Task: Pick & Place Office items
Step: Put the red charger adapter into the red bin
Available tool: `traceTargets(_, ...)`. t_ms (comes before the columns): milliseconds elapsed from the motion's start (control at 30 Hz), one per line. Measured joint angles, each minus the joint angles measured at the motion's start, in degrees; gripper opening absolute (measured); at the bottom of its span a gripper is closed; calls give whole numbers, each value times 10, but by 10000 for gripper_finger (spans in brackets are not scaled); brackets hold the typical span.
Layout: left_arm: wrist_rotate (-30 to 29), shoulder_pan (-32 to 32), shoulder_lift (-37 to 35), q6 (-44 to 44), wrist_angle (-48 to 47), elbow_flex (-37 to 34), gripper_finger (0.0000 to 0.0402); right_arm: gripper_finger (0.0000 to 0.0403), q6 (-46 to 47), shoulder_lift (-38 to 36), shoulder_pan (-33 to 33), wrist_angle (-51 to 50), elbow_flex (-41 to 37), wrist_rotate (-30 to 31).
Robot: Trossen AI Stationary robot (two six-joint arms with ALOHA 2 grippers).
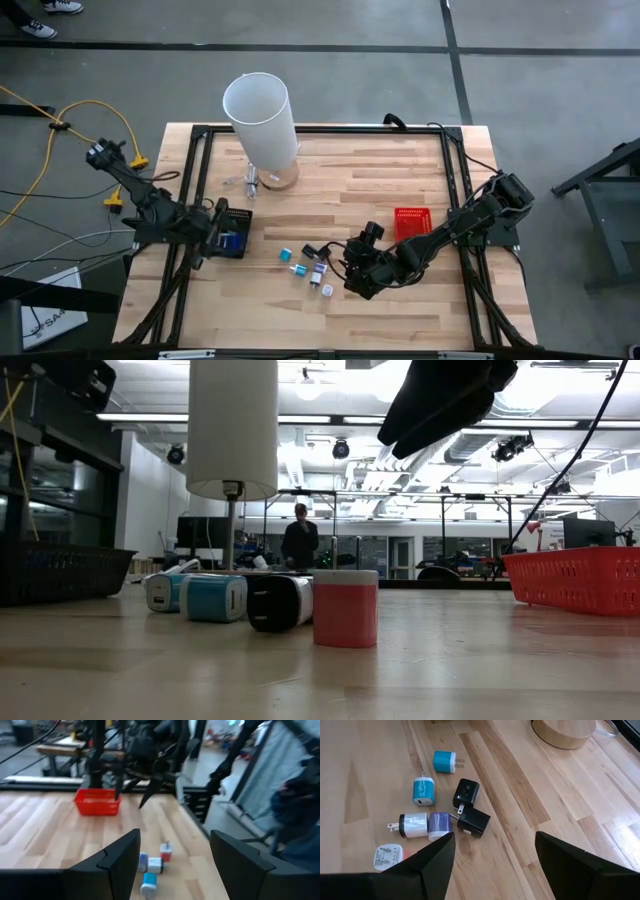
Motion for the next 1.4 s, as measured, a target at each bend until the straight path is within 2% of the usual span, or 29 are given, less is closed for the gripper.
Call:
traceTargets(133, 47, 18, -44, 14, 4, -20, 233, 262, 0, 0, 0, 3, 0, 0)
traceTargets(433, 52, 42, -98, -4, 10, -78, 233, 262, 0, 0, 0, 5, 0, 0)
traceTargets(1000, 75, 44, -105, 22, 165, -177, 233, 262, 0, 0, 0, 5, 0, 0)
traceTargets(1200, 75, 44, -105, 24, 154, -178, 233, 262, 0, 0, 0, 5, 0, 0)
traceTargets(1400, 74, 44, -105, 16, 103, -178, 233, 262, 0, 0, 0, 4, 0, 0)
